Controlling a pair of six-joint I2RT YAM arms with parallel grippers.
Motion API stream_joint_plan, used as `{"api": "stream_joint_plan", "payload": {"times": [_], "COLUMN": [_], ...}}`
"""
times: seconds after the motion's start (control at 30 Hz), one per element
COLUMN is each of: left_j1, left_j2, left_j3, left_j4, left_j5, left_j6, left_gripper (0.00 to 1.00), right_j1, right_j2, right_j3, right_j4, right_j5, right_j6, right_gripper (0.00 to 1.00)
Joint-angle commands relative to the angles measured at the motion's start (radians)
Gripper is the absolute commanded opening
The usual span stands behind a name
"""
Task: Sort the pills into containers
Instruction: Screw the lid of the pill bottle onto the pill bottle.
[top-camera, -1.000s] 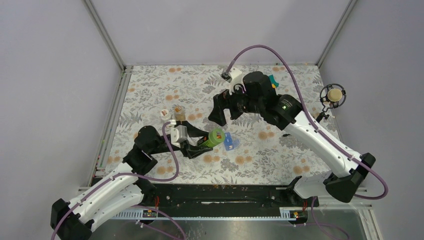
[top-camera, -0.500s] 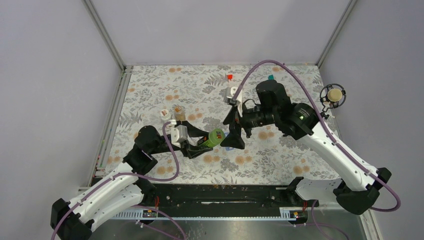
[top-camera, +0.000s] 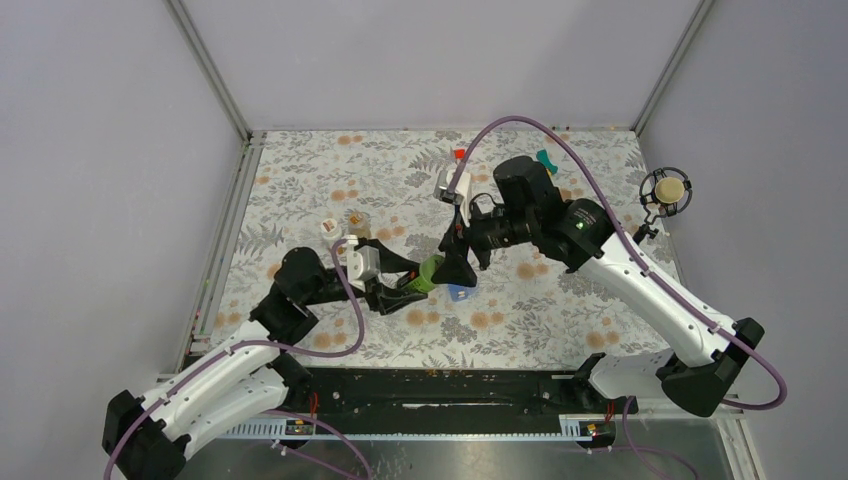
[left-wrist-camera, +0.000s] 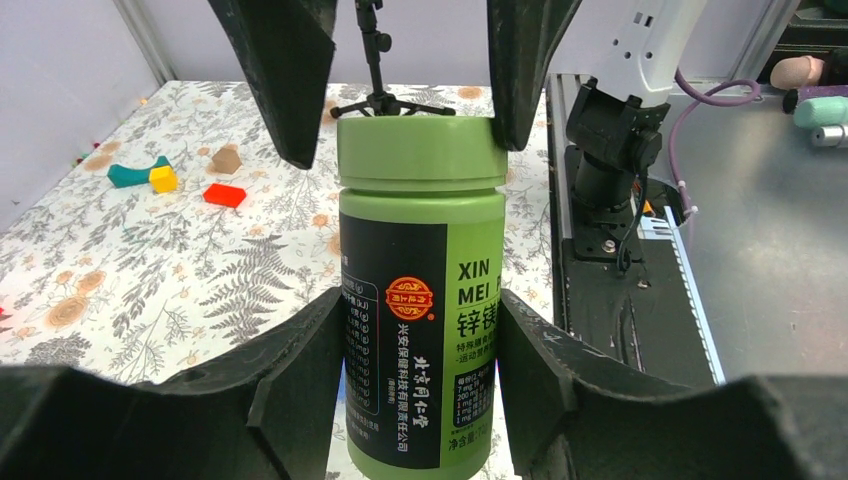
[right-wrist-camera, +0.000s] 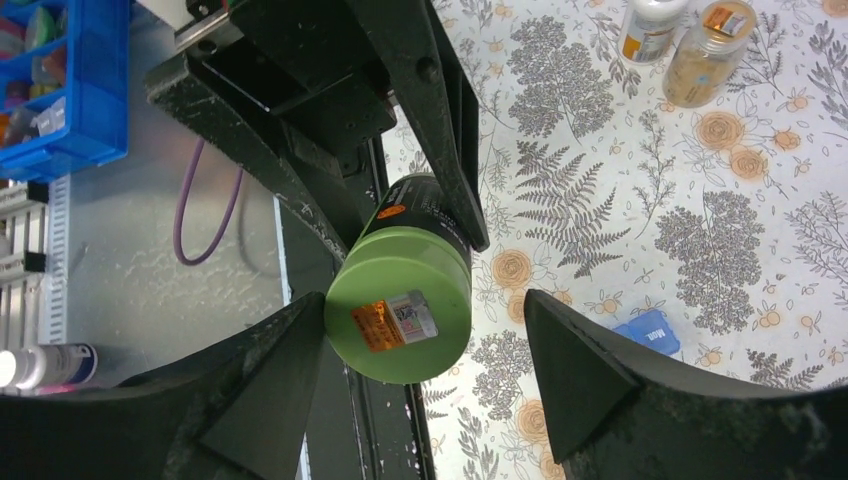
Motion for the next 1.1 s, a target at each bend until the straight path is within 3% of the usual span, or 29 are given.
{"api": "stream_joint_plan", "payload": {"times": [0.0, 0.1, 0.2, 0.3, 0.43, 0.6, 0.87, 1.0, 1.07], "left_j1": [-0.004, -0.005, -0.005, -0.005, -0.004, -0.005, -0.005, -0.004, -0.004], "left_j2": [0.000, -0.002, -0.003, -0.005, -0.008, -0.012, -0.006, -0.007, -0.008], "left_j3": [0.061, 0.061, 0.060, 0.058, 0.058, 0.057, 0.057, 0.047, 0.034], "left_j4": [0.072, 0.073, 0.073, 0.072, 0.068, 0.068, 0.070, 0.081, 0.100], "left_j5": [0.043, 0.040, 0.035, 0.032, 0.026, 0.025, -0.005, -0.098, -0.151], "left_j6": [0.014, 0.014, 0.017, 0.018, 0.018, 0.021, 0.018, 0.017, 0.016], "left_gripper": [0.00, 0.00, 0.00, 0.00, 0.00, 0.00, 0.00, 0.00, 0.00], "right_j1": [0.000, 0.000, 0.000, -0.001, 0.000, 0.000, 0.000, 0.000, 0.002], "right_j2": [0.008, 0.026, 0.031, 0.013, -0.028, -0.036, 0.004, 0.015, 0.012], "right_j3": [0.012, 0.024, 0.030, 0.015, -0.032, -0.037, 0.000, -0.028, -0.075], "right_j4": [0.116, 0.118, 0.119, 0.134, 0.115, 0.047, 0.067, 0.175, 0.257], "right_j5": [0.089, 0.130, 0.166, 0.104, -0.043, -0.037, 0.013, 0.104, 0.209], "right_j6": [0.099, 0.134, 0.161, 0.145, 0.053, -0.004, 0.100, 0.287, 0.431], "right_gripper": [0.77, 0.77, 0.90, 0.99, 0.99, 0.99, 0.65, 0.48, 0.45]}}
